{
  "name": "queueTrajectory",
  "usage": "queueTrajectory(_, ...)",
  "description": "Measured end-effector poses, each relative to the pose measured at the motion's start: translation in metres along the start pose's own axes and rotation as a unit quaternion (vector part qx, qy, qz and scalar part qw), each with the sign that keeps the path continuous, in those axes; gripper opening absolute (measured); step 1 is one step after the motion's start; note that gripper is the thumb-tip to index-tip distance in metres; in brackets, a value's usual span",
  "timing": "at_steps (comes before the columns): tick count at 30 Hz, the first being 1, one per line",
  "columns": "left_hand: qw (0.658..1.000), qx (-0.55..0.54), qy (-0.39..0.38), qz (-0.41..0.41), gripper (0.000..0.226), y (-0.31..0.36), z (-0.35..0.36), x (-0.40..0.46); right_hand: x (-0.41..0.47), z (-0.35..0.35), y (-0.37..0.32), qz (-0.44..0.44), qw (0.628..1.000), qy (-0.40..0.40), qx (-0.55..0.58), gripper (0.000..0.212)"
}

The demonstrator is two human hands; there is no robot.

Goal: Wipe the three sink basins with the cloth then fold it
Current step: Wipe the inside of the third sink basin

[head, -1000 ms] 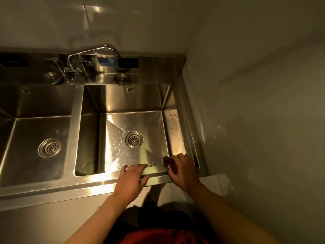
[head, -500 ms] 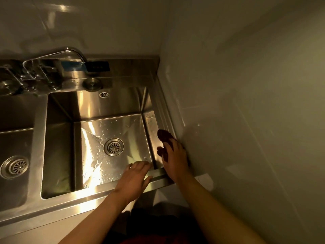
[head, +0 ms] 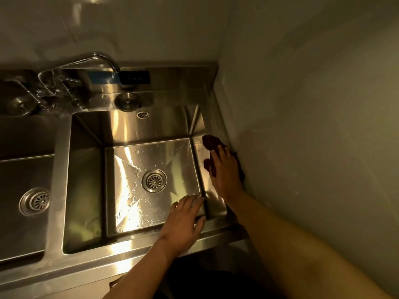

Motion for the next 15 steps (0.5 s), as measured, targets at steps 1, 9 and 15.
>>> queueTrajectory(1,1.0,-0.012,0.016,-0.024,0.059,-0.003,-0.002,0.002,0.014,-0.003,-0.001,-0.002,1.0,0.006,0.006,0.062)
queueTrajectory(9,0.993,-0.003,0.037,-0.113,0.061,-0.019,-0.002,0.008,0.134,-0.018,-0.009,-0.011,0.999,0.045,0.009,0.058)
queueTrajectory(15,0.992,0.003,0.029,-0.122,0.063,-0.019,0.0,0.008,0.193,-0.027,-0.012,-0.008,0.998,0.048,-0.029,0.057)
Point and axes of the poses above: each hand's wrist, its own x-axis towards the middle knuckle, its own z-axis out of the palm, y = z × x, the point moved 8 cm from there along x, towards the middle knuckle, and after that the axes turned 14 degrees about -x, right-handed, at the moved point
